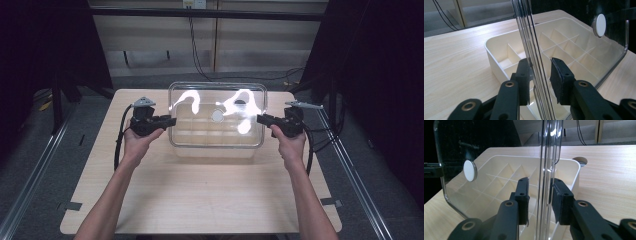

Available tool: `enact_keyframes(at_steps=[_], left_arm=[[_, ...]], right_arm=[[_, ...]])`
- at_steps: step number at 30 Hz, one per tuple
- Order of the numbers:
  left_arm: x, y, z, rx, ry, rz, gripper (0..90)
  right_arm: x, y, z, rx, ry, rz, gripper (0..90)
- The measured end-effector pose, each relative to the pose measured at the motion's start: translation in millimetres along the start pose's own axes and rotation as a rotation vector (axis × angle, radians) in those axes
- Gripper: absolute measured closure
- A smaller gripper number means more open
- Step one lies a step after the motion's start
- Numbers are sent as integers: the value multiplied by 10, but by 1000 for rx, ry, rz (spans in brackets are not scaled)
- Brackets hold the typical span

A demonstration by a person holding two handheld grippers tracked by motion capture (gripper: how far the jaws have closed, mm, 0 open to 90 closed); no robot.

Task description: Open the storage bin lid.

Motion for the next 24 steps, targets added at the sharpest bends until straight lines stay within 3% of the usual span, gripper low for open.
enact_keyframes(at_steps=[6, 19, 24], left_arm=[[1, -29, -7, -15, -5, -6, 723], [-18, -113, -44, 11, 18, -6, 735], [-21, -146, -82, -10, 13, -25, 743]], right_arm=[[0, -45, 20, 16, 1, -13, 713], [9, -199, 146, 40, -15, -56, 735], [-13, -227, 154, 48, -11, -66, 735]])
Point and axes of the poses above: each handheld gripper's, and its own axes: y roughly forward along the jaws, x roughly out of its top, z roughly to its left, the point moved 10 cm from there along y, roughly forward along the jaws, and after that the axes turned 9 degrees about z, right-handed, at the moved point
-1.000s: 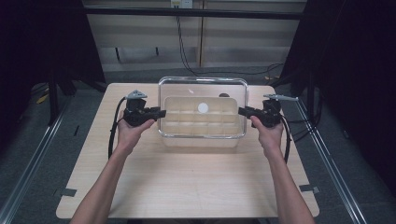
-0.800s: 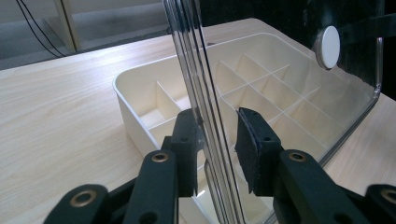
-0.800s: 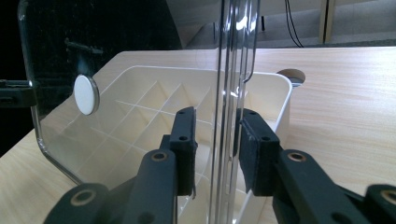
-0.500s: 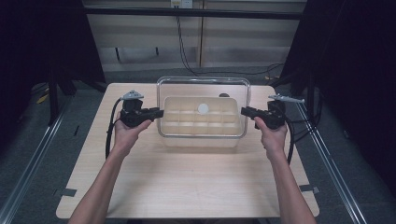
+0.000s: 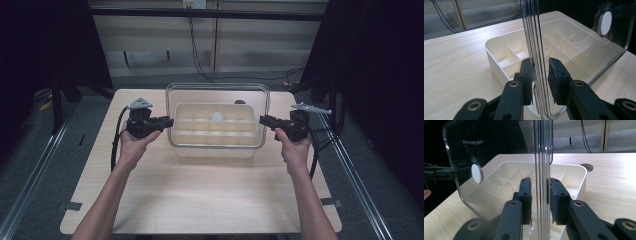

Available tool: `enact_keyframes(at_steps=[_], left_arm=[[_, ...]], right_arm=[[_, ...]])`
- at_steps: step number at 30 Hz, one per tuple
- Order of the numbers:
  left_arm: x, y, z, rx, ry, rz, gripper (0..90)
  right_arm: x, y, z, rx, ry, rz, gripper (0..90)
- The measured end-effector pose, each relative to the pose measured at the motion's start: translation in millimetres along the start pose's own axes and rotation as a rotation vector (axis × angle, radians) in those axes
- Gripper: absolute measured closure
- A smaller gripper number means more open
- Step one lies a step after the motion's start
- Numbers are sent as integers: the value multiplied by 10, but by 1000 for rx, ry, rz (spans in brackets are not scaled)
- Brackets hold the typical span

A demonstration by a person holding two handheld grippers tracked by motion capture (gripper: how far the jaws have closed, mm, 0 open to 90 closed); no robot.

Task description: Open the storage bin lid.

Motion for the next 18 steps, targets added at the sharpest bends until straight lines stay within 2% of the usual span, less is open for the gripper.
enact_keyframes(at_steps=[5, 18], left_arm=[[-62, -16, -57, -9, 14, 4, 749], [-121, -105, -144, -24, 29, 5, 753]], right_arm=[[-91, -50, 2, 16, 11, -20, 737], [-140, -133, 56, 27, 9, -18, 739]])
Point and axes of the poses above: each handheld gripper's, and its own axes: y roughly forward along the jaws, x roughly out of its top, z roughly to its left, the point moved 10 cm from there along y, roughly forward along the jaws, and after that the axes turned 9 degrees about z, right-handed, at the moved point
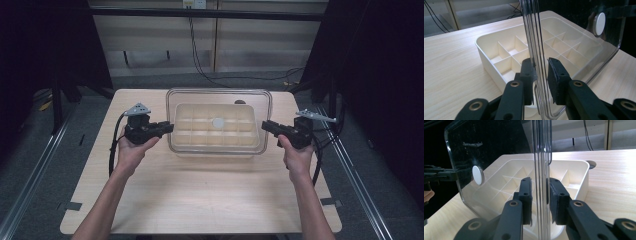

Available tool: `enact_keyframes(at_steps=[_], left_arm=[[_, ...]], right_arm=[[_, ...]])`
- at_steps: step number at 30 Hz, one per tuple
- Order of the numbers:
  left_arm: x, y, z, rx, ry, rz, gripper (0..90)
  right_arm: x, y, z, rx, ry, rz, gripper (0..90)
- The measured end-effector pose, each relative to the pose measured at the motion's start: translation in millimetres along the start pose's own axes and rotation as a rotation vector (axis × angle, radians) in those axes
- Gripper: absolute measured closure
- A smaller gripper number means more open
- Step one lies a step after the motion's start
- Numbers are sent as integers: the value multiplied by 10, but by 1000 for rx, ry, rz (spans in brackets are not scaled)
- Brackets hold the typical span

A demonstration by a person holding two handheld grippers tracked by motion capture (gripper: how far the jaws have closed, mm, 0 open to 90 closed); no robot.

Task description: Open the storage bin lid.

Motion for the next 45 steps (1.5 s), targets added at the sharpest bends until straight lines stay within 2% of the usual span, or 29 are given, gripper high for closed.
enact_keyframes(at_steps=[3, 9, 14, 19, 26, 32, 33, 36, 39, 45], left_arm=[[-59, 6, -38, -10, -5, 0, 755], [-70, -7, -82, -8, 5, 5, 754], [-51, -88, -115, -14, 17, -5, 759], [-87, -195, -145, -19, 23, -8, 762], [-99, -248, -175, -19, 24, -13, 765], [-116, -264, -252, -24, 34, -6, 760], [-148, -284, -279, -17, 52, 3, 757], [-180, -309, -288, -14, 55, 7, 756], [-245, -329, -279, -7, 49, 18, 756], [-244, -361, -298, -9, 53, 19, 756]], right_arm=[[20, -79, 55, 4, -23, -11, 746], [3, -118, 58, 3, -28, -10, 747], [-27, -108, 55, 3, -24, -1, 740], [-42, -120, 133, 19, -43, 15, 740], [-76, -169, 209, 28, -53, 25, 741], [-131, -247, 219, 20, -43, 31, 740], [-140, -254, 222, 20, -44, 35, 740], [-164, -253, 239, 23, -51, 43, 738], [-206, -245, 294, 23, -63, 57, 738], [-199, -335, 385, 32, -78, 60, 741]])
Point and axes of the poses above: each handheld gripper's, and its own axes: y roughly forward along the jaws, x roughly out of its top, z roughly to its left, the point moved 10 cm from there along y, roughly forward along the jaws, and after that the axes turned 9 degrees about z, right-handed, at the moved point
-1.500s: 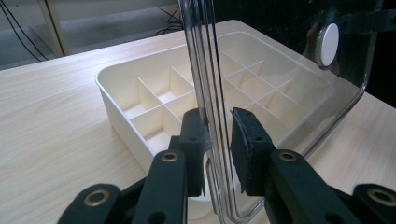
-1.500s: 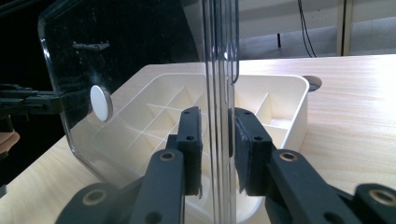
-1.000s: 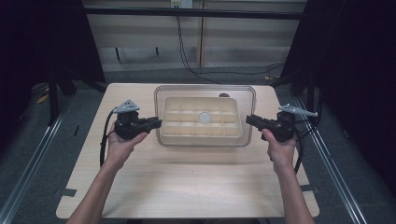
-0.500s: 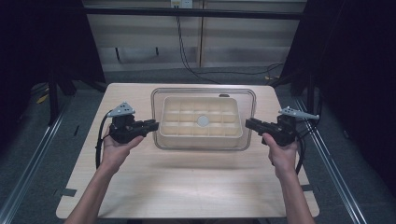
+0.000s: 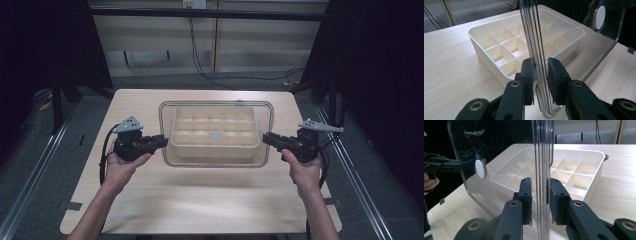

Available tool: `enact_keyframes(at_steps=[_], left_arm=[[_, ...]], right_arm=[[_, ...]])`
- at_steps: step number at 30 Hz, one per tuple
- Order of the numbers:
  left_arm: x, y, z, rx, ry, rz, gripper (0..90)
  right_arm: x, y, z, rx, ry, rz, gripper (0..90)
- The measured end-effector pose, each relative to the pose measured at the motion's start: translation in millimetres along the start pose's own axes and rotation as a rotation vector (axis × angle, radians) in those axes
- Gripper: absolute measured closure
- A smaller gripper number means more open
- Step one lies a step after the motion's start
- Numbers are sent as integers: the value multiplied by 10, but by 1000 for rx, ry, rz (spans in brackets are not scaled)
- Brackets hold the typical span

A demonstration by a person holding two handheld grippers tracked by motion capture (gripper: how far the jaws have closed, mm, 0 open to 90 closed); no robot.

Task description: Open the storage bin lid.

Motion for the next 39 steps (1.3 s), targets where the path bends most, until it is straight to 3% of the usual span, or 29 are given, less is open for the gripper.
enact_keyframes(at_steps=[9, 13, 19, 20, 27, 39], left_arm=[[-38, -60, -61, 9, 18, 12, 757], [-86, -52, -55, 11, 13, 23, 757], [-194, -67, -71, -8, 7, 43, 759], [-218, -75, -96, -28, -10, 40, 762], [-320, -96, -134, -31, -9, 40, 764], [-529, -10, -219, -42, -13, 97, 762]], right_arm=[[-98, -16, 37, 11, 3, 9, 739], [-153, 39, 19, 6, 21, 40, 731], [-254, 46, 82, 11, 14, 52, 733], [-291, 51, 83, 5, 18, 57, 730], [-412, 46, 130, 16, 27, 70, 731], [-613, 42, 135, 14, 37, 120, 718]])
Point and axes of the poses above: each handheld gripper's, and its own axes: y roughly forward along the jaws, x roughly out of its top, z roughly to its left, the point moved 10 cm from there along y, roughly forward along the jaws, and after that the axes turned 9 degrees about z, right-handed, at the moved point
